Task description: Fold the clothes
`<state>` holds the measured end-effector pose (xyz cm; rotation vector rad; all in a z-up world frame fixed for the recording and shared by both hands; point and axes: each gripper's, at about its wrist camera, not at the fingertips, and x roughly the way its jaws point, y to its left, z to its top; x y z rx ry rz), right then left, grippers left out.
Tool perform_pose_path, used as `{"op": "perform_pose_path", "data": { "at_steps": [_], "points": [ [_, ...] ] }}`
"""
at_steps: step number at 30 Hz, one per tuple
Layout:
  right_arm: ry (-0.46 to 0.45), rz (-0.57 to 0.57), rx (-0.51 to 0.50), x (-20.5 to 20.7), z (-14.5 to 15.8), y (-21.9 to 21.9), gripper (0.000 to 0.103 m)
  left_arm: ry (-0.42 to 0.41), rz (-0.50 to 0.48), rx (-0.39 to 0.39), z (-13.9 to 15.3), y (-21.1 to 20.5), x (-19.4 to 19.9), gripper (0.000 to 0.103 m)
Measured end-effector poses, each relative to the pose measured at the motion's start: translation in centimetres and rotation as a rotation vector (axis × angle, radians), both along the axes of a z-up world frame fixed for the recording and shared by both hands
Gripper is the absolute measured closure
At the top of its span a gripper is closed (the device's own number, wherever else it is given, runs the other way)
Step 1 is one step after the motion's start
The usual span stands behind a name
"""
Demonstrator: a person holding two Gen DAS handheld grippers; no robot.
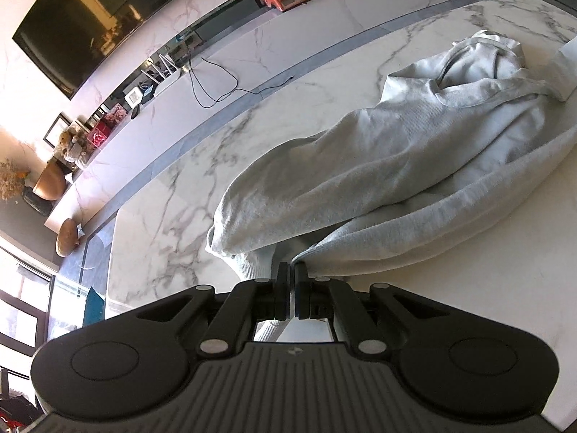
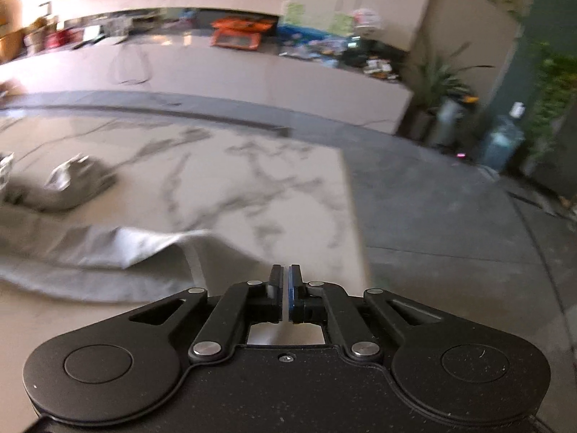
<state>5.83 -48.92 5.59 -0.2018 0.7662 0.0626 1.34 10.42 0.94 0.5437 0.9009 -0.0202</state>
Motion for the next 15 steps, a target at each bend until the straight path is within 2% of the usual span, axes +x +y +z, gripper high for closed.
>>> {"op": "perform_pose_path", "data": {
  "at_steps": [1,3,4,7,10,13,15],
  "points": [
    [0.014,0.014,0.009,0.0,-0.7,0.4,0.092,-0.002,0.001,0.000,0.1,0.0,0.0,0.102],
    [0.031,0.025,0.020,0.0,-1.8,1.1,0.068,-0.002,0.002,0.000,0.2,0.0,-0.1,0.102],
    [0.040,0.031,0.025,0.0,-2.4,1.5,0.064,-0.002,0.001,0.000,0.2,0.0,-0.2,0.102],
    [0.066,0.047,0.034,0.2,-4.7,2.7,0.064,-0.001,0.002,0.001,0.3,0.2,-0.2,0.102],
    [0.096,0.021,0.003,0.8,-7.2,3.7,0.064,0.000,0.004,0.002,0.3,0.3,-0.1,0.102],
    [0.102,-0.015,-0.025,1.2,-8.3,3.6,0.070,0.004,0.001,0.007,0.1,0.4,0.0,0.102],
    [0.106,-0.032,-0.013,1.2,-8.4,3.1,0.100,0.006,-0.001,0.010,0.1,0.5,0.0,0.102]
  ]
}}
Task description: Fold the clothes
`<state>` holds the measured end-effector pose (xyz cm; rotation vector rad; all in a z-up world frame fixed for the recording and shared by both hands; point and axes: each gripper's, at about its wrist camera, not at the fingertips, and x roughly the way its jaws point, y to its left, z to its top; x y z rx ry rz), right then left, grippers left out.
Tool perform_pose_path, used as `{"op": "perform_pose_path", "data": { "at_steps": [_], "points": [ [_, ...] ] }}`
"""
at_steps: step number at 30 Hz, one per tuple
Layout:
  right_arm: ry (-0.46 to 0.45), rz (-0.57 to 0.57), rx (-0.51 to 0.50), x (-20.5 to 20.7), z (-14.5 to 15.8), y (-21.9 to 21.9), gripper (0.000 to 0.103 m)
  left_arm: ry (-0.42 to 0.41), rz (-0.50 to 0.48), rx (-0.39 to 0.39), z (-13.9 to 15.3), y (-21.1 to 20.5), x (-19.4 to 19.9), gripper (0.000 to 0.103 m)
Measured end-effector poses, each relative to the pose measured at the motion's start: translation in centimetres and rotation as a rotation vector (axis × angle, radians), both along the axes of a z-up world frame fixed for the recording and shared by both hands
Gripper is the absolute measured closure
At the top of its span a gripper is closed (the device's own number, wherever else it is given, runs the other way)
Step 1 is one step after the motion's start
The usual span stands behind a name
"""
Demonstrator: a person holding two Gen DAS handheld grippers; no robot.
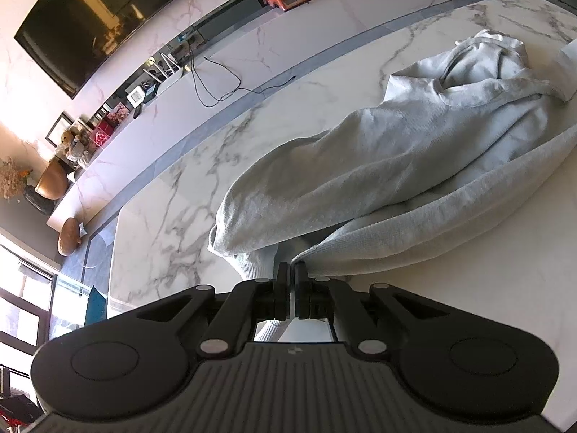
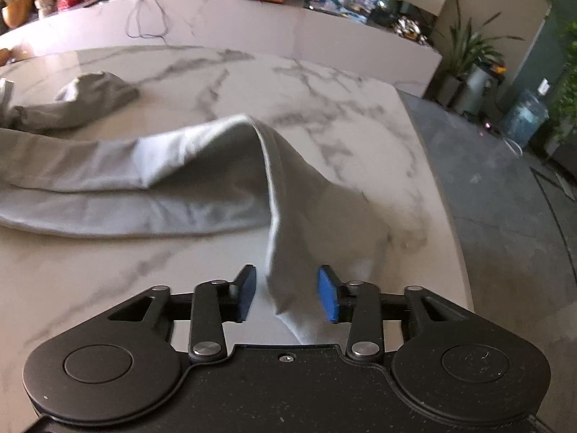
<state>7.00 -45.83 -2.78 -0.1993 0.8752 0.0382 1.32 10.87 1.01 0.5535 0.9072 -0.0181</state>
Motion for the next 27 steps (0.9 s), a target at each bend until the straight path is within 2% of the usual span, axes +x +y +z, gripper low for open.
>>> {"op": "perform_pose_path", "data": {
  "at_steps": [2,8,12,15,18,23,27],
  "points": [
    [-0.011,-0.014,-0.005,-0.2,0.5,-0.4,0.100,0.001,0.003,-0.001,0.0,0.0,0.1,0.102],
    [-0.114,-0.057,-0.061,-1.2,5.3,-2.4,0.100,-0.008,0.020,-0.002,-0.6,-0.4,0.3,0.102],
    [-0.194,-0.088,-0.104,-1.8,10.5,-4.1,0.101,-0.011,0.020,-0.009,-0.4,0.0,0.2,0.102],
    [-0.184,-0.116,-0.152,-1.1,12.5,-4.9,0.101,-0.010,0.017,-0.007,-0.2,0.1,0.0,0.102],
    [-0.123,-0.155,-0.197,0.7,11.7,-5.5,0.101,0.000,0.018,-0.001,-0.8,-0.1,-0.2,0.102],
    [0.023,-0.213,-0.204,4.3,6.6,-6.0,0.101,0.046,0.011,0.016,-1.8,0.2,-0.4,0.102],
    [0.060,-0.234,-0.189,5.7,3.7,-5.8,0.100,0.077,0.011,0.023,-2.7,0.4,-0.5,0.102]
  ]
}}
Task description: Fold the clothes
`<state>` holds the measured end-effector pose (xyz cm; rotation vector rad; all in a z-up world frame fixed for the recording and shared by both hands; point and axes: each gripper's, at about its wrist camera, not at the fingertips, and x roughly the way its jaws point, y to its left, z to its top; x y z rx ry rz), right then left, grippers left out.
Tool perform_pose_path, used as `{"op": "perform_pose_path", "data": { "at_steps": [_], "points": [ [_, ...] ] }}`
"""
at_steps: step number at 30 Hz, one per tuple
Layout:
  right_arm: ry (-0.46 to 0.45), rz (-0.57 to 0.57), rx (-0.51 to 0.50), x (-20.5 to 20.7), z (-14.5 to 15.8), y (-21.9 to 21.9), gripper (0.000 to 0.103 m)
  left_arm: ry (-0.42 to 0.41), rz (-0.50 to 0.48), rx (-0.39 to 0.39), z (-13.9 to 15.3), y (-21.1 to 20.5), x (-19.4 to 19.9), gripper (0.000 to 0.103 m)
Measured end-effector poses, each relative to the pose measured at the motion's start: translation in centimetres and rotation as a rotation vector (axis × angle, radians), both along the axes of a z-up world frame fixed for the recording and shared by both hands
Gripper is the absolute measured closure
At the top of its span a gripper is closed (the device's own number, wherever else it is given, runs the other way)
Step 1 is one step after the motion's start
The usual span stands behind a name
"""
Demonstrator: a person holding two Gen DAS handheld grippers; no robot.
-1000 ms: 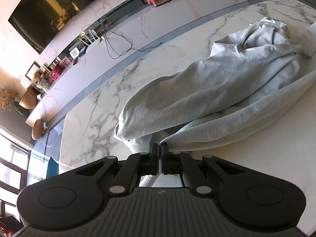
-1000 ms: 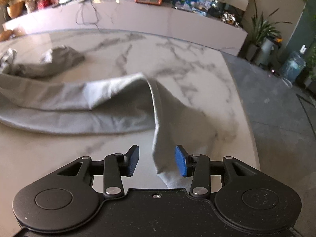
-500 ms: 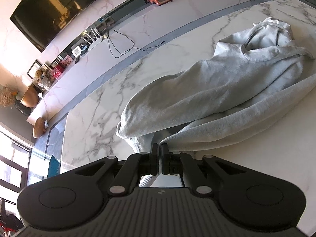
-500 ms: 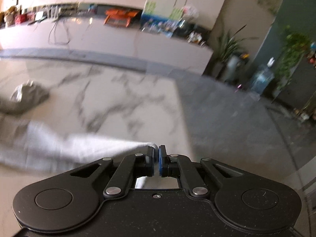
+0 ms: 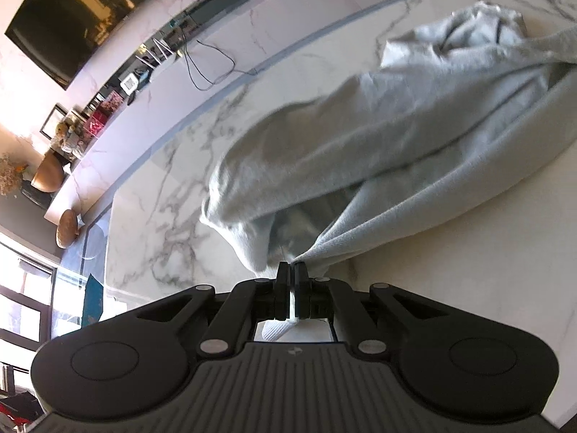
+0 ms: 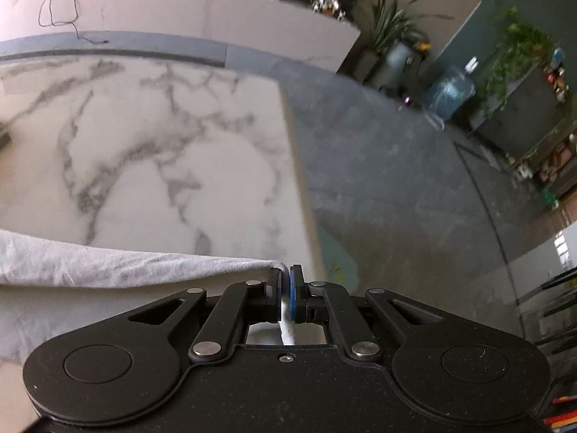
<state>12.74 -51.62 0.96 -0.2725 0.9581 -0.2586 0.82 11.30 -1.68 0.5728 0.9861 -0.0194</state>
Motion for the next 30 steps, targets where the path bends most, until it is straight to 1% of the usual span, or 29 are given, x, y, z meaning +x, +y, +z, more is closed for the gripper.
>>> {"op": "perform_pose_path", "data": {
  "at_steps": [2,4,5,6,8,11,13,14,16,17,18,20,24,28,29,30],
  "points": [
    [-0.009,-0.006,0.001,0.4,-0.3,0.1,0.098,0.010,-0.006,0.011,-0.5,-0.1,0.0,0.102],
    [-0.018,0.006,0.005,0.4,-0.2,0.2,0.086,0.012,-0.014,0.025,-0.7,-0.3,0.0,0.102],
    [-0.022,0.012,0.005,0.4,-0.1,0.3,0.073,0.013,-0.013,0.025,-0.8,-0.3,0.0,0.102],
    [-0.028,0.024,0.002,0.2,0.1,0.4,0.069,0.013,-0.013,0.024,-0.8,-0.2,0.0,0.102],
    [-0.048,0.058,0.015,-0.5,0.5,0.4,0.069,0.015,-0.010,0.016,-0.8,-0.1,0.0,0.102],
    [-0.084,0.092,0.090,-2.2,1.2,0.4,0.069,0.015,-0.012,0.012,-0.8,-0.1,-0.1,0.102],
    [-0.073,0.096,0.101,-3.1,0.8,0.6,0.069,0.016,-0.011,0.012,-0.9,0.0,-0.1,0.102],
    [-0.066,0.090,0.094,-3.4,0.5,0.7,0.069,0.016,-0.009,0.009,-0.9,0.0,-0.2,0.102],
    [-0.076,0.033,0.056,-4.0,-0.2,0.3,0.069,0.015,-0.005,0.004,-0.8,-0.2,-0.3,0.102],
    [-0.091,0.004,0.055,-4.3,-0.3,-0.2,0.069,0.014,-0.003,0.002,-0.6,-0.4,-0.5,0.102],
    [-0.100,-0.020,0.062,-4.6,-0.4,-0.8,0.064,0.015,-0.003,0.002,-0.5,-0.5,-0.6,0.102],
    [-0.104,-0.048,0.093,-5.1,-0.7,-2.0,0.061,0.016,-0.003,0.000,-0.5,-0.4,-0.6,0.102],
    [-0.096,-0.030,0.152,-5.8,-1.5,-3.4,0.061,0.023,0.005,-0.006,-0.7,-0.4,-0.5,0.102],
    [-0.123,-0.007,0.154,-5.7,-2.5,-3.5,0.061,0.030,0.007,0.004,-0.9,-0.5,-0.2,0.102],
    [-0.130,-0.009,0.150,-5.6,-2.7,-3.5,0.061,0.032,0.008,0.006,-0.9,-0.6,-0.2,0.102],
    [-0.140,-0.011,0.153,-5.4,-2.9,-3.6,0.065,0.034,0.010,0.007,-0.8,-0.6,-0.2,0.102]
  ]
}}
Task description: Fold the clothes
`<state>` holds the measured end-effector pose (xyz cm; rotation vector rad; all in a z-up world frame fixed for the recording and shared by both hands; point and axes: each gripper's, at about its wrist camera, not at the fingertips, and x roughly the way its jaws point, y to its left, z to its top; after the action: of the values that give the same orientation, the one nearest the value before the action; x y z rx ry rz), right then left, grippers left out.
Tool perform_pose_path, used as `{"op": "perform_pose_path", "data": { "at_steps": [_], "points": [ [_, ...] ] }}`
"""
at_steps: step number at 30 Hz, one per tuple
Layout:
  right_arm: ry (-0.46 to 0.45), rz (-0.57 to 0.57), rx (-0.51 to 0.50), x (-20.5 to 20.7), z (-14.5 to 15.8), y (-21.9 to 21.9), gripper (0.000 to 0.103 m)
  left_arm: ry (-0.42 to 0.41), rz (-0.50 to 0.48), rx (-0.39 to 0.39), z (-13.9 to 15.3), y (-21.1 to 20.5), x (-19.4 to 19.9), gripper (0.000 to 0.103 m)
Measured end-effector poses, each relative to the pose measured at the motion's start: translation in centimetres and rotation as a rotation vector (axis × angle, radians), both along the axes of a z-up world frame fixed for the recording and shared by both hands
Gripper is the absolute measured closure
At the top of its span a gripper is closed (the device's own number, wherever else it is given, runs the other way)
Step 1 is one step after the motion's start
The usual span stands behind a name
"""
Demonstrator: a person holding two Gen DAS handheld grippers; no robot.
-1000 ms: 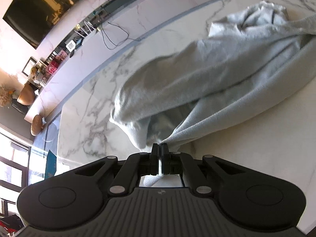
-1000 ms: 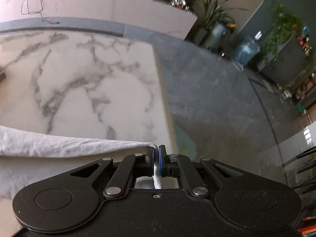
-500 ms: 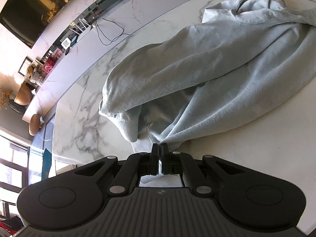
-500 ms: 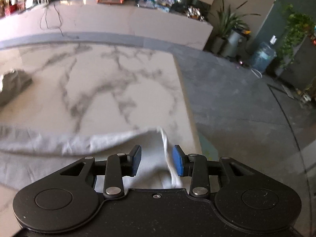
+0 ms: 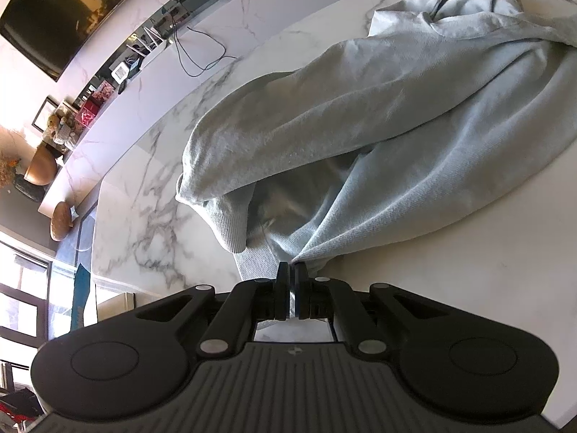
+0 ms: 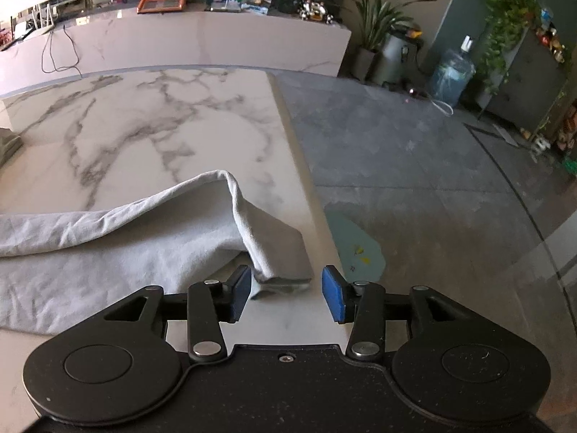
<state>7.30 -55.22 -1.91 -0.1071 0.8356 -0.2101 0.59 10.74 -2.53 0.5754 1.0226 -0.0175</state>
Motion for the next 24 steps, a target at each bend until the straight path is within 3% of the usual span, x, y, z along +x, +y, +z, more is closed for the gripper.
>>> {"op": "perform_pose_path", "data": {
  "at_steps": [1,2,3,13,18,24],
  "points": [
    [-0.013,0.000,0.010,0.2,0.0,-0.1,0.071,0.002,0.001,0.001,0.0,0.0,0.0,0.102],
    [-0.021,0.000,0.020,0.2,0.0,-0.3,0.090,0.005,0.000,0.004,-0.1,0.0,0.1,0.102],
    [-0.026,-0.005,0.027,0.3,0.3,-0.4,0.095,0.006,-0.001,0.006,0.0,0.0,0.1,0.102],
    [-0.035,-0.106,-0.049,0.6,5.8,-3.1,0.098,0.021,0.010,0.009,0.1,0.1,0.2,0.102],
    [0.079,-0.131,-0.056,3.9,3.9,-2.9,0.097,0.039,0.010,0.034,-0.4,0.1,-0.2,0.102],
    [0.055,-0.168,-0.091,4.9,2.3,-2.6,0.092,0.049,0.008,0.045,-0.5,0.2,-0.1,0.102]
  ]
}}
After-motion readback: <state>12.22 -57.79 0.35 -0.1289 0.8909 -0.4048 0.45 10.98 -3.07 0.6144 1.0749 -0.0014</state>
